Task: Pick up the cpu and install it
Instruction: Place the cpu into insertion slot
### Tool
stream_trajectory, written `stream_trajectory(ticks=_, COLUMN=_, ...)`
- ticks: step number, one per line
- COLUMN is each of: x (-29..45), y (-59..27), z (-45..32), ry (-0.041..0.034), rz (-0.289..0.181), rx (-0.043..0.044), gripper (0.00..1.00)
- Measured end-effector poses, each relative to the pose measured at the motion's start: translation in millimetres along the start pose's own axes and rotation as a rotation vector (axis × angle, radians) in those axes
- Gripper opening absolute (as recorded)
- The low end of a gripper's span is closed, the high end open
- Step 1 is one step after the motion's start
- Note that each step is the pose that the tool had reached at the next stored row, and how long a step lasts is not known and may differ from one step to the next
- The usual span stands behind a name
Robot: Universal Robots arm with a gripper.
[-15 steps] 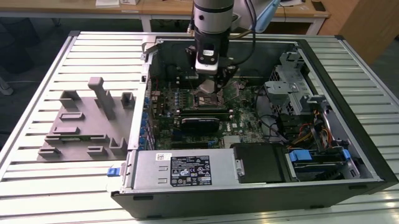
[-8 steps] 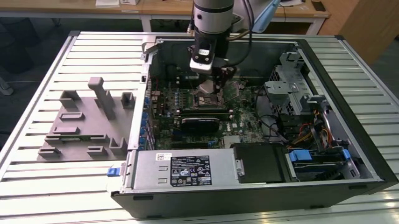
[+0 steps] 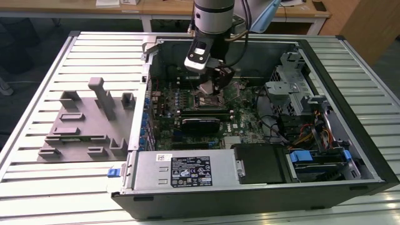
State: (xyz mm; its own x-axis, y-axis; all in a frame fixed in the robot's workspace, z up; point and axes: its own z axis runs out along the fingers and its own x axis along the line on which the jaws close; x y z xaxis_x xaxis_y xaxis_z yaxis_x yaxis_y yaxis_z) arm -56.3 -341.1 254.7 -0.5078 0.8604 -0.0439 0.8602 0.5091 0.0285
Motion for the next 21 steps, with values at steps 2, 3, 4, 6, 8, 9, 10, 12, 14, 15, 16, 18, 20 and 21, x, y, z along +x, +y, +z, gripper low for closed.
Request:
stream_trajectory(ticks=2, x=0.0, y=0.0, z=0.1, ry=-0.0011, rz=0.036, rx=0.0016, gripper=0.54)
stream_trajectory(ticks=3, x=0.0, y=0.0, z=0.2, ry=-0.0016, rz=0.054, rx=0.0025, gripper=0.54)
stream_trajectory(ticks=4, x=0.0, y=0.0, z=0.3, ry=-0.0021, rz=0.073, rx=0.0033, gripper=0.54)
stream_trajectory(ticks=6, x=0.0, y=0.0, z=0.6, ry=-0.0031, rz=0.109, rx=0.0048, gripper=0.54)
stream_trajectory(ticks=8, x=0.0, y=0.0, z=0.8, ry=-0.0042, rz=0.145, rx=0.0064, gripper=0.54)
stream_trajectory(ticks=9, x=0.0, y=0.0, z=0.9, ry=-0.0047, rz=0.163, rx=0.0071, gripper=0.54)
stream_trajectory(ticks=10, x=0.1, y=0.0, z=1.0, ry=-0.0052, rz=0.182, rx=0.0080, gripper=0.54)
stream_trajectory(ticks=12, x=0.1, y=-0.1, z=1.2, ry=-0.0063, rz=0.218, rx=0.0096, gripper=0.54)
stream_trajectory(ticks=14, x=0.1, y=-0.1, z=1.4, ry=-0.0072, rz=0.254, rx=0.0111, gripper=0.54)
stream_trajectory(ticks=15, x=0.1, y=-0.1, z=1.5, ry=-0.0078, rz=0.272, rx=0.0120, gripper=0.54)
stream_trajectory(ticks=16, x=0.1, y=-0.1, z=1.6, ry=-0.0083, rz=0.290, rx=0.0128, gripper=0.54)
stream_trajectory(ticks=18, x=0.1, y=-0.1, z=1.8, ry=-0.0093, rz=0.327, rx=0.0144, gripper=0.54)
stream_trajectory(ticks=20, x=0.1, y=-0.1, z=2.3, ry=-0.0103, rz=0.363, rx=0.0158, gripper=0.54)
stream_trajectory(ticks=21, x=0.1, y=-0.1, z=2.6, ry=-0.0108, rz=0.381, rx=0.0166, gripper=0.54)
